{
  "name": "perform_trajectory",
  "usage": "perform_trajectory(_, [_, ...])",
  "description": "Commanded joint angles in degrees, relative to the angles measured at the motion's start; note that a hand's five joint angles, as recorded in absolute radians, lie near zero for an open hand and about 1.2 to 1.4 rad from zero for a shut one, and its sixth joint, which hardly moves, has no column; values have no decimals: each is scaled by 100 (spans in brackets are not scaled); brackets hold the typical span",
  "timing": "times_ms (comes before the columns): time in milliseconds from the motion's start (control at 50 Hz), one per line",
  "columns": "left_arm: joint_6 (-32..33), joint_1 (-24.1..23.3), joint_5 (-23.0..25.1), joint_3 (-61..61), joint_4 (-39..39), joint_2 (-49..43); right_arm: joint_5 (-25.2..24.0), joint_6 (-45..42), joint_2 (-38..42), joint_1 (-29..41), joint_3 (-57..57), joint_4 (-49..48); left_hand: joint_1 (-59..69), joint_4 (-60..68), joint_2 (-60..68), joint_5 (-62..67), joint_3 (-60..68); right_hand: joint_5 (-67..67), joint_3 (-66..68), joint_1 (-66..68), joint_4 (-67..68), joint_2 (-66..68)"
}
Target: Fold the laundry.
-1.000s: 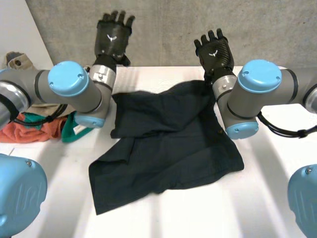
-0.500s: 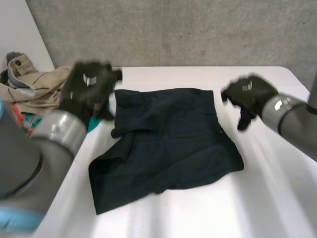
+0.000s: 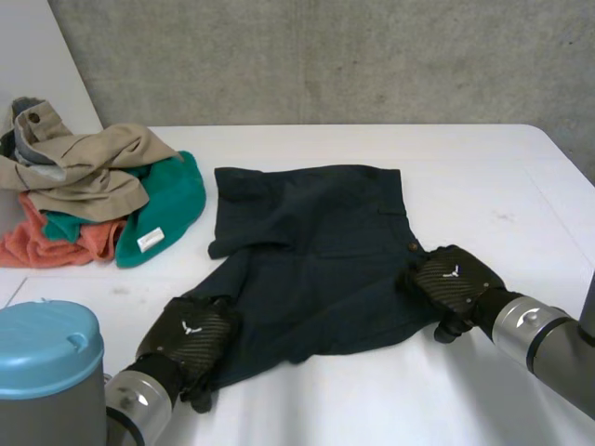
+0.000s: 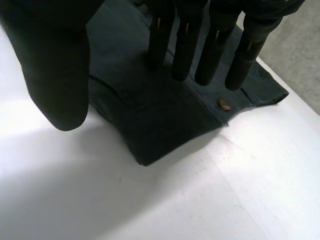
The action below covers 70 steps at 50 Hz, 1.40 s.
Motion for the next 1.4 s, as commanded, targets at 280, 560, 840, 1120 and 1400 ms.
perform_trajectory(280, [73,55,-139,318,928,-842,61,-29,627,78,-251,-927,6149,6234,6194,6267,6207,5030,4909,4896,4906,4887])
perform_trajectory(560, [82,-50,-289,345,237,739,580,-126,-971,86,-471,775,6161,6246,6206,6279,6219,5038,4917,4904,4914,4895])
perform_trajectory(840, [73,-727,-43,1074,-2579,1585,580,-1726,-2027,-230,-1051,3995,6161,6246,6206,6279,6219,5038,4917,4904,4914,4895])
perform_trajectory(1120, [1239,-34,-25,2495,627,-997,948,-75,-121,-90,-2218,2151,6161,6246,6206,6279,6219,5038,4917,4904,4914,4895])
perform_trajectory(1400, [1681,187,308,5563,1271,-3502,1906,234,1943,587,-4292,621,6161,6246,6206,6279,6219,5038,4917,4904,4914,4895])
